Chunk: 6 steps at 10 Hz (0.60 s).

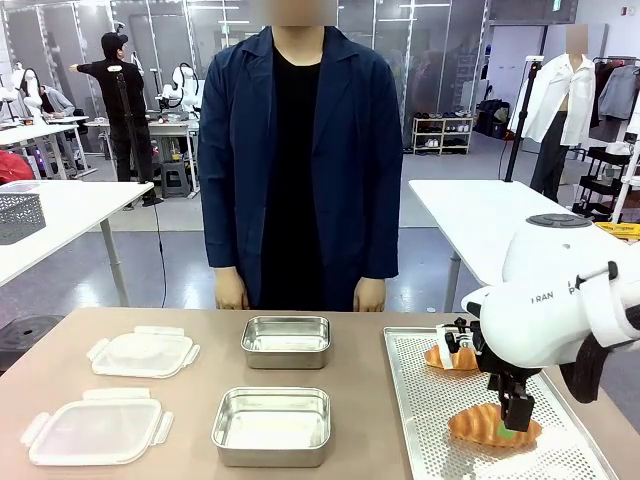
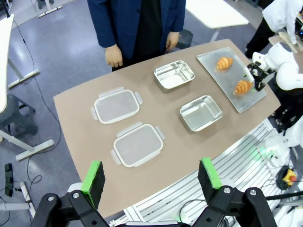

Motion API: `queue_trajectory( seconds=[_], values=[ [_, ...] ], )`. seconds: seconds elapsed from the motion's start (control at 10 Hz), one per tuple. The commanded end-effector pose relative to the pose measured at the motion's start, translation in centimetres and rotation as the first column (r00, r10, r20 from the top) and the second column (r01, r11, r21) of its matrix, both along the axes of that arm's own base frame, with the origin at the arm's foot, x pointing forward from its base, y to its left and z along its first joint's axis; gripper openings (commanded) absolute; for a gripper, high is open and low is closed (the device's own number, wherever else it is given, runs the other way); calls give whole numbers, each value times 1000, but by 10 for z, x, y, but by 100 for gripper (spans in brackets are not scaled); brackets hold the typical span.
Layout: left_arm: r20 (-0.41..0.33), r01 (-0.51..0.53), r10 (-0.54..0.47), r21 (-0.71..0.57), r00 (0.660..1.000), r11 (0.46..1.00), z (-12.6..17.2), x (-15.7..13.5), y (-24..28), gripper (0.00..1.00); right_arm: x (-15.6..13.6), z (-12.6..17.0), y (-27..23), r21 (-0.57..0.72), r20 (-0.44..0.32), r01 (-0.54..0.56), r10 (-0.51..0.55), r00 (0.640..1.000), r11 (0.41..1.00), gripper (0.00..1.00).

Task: Place the bread into the airtight container.
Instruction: Pick up a Butter Roll and place it into an empty Airtight Container.

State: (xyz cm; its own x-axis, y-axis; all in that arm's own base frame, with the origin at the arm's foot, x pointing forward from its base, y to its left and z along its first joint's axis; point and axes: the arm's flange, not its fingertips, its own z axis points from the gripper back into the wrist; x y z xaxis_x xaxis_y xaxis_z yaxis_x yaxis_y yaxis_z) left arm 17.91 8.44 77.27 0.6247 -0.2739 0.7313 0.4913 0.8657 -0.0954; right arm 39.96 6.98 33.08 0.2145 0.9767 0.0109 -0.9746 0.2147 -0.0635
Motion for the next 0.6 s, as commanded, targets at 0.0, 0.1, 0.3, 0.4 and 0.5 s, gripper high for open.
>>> queue_trajectory(
  seconds=[0.0, 0.1, 0.3, 0.4, 0.5],
  values=[
    [5, 12, -12, -3, 1000, 1000, 3, -1, 0, 100, 10, -8, -2, -7, -14, -11, 11, 1000, 1000, 100],
    [5, 12, -12, -3, 1000, 1000, 3, -1, 0, 100, 15, -13, -2, -2, -25, -13, 13, 1000, 1000, 100],
    [5, 12, -12, -3, 1000, 1000, 3, -1, 0, 100, 21, -22, -1, -11, -44, 1, -1, 999, 1000, 100],
    [5, 12, -12, -3, 1000, 1000, 3, -1, 0, 100, 23, -26, -1, -15, -45, -8, 8, 999, 1000, 100],
    [5, 12, -12, -3, 1000, 1000, 3, -1, 0, 100, 25, -31, 0, -19, -50, -17, 16, 999, 1000, 100]
  ],
)
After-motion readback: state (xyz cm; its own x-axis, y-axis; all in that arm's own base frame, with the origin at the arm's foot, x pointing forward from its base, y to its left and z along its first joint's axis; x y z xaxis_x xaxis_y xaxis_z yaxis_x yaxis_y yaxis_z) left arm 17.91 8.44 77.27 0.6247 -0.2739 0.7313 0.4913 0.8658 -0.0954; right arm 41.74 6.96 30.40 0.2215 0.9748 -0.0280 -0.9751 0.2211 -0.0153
